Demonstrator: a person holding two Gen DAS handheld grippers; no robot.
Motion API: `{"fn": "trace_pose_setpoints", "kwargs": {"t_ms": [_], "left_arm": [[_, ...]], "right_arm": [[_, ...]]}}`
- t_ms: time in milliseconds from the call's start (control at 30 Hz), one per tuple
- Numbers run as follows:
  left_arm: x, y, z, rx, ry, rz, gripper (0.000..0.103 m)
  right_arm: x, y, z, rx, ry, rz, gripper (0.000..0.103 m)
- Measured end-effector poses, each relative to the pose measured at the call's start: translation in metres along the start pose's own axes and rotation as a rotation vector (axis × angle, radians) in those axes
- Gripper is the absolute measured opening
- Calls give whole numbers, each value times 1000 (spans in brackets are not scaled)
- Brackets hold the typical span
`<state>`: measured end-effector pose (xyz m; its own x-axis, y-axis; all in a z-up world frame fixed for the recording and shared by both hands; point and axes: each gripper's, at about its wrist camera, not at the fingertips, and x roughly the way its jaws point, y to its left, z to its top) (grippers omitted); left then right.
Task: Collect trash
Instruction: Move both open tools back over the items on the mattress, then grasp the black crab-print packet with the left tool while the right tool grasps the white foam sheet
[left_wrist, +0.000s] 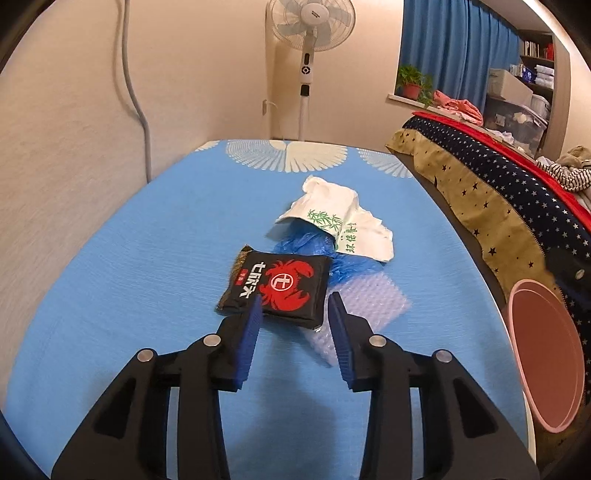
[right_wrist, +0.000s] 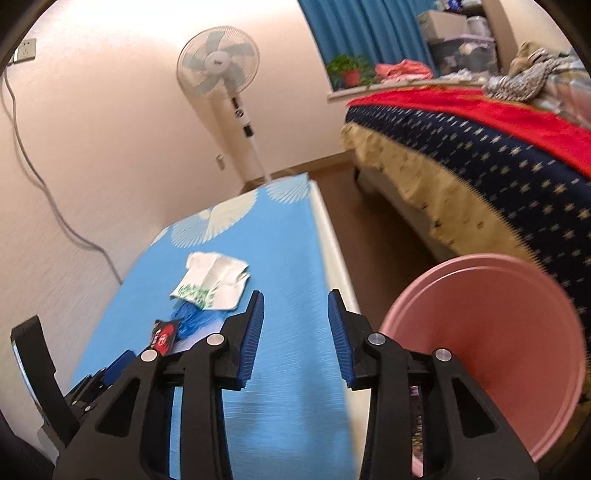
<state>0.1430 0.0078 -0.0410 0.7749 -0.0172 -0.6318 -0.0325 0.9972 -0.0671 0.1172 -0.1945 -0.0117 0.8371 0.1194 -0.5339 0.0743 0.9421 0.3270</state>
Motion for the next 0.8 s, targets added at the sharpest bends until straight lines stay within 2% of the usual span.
{"fn": "trace_pose_setpoints", "kwargs": {"t_ms": [167,233,400,433,500,567,600,667,800], "left_arm": [[11,-14,4,67,20,-1,40],[19,-20,5,101,56,29,41],[29,-12,7,67,108,59,41],[30,-10,7,50,117,51,40],[31,-4,5,15,133,31,26],[32,2,3,-25,142,14,21],[31,5,2,-49,144,6,12],[32,9,-1,-83,151,-13,5],[32,17,-3,-138,151,-21,4]], "right_arm": [[27,8,-5,13,60,61,36],[36,10,-6,25,79,79,38],[58,16,-11,42,144,139,38],[63,18,-13,46,156,150,41],[74,24,-18,48,186,171,45],[85,30,-22,49,217,187,47],[89,33,-25,51,234,196,48],[97,39,-28,51,260,211,49],[107,48,-32,34,302,217,49]]}}
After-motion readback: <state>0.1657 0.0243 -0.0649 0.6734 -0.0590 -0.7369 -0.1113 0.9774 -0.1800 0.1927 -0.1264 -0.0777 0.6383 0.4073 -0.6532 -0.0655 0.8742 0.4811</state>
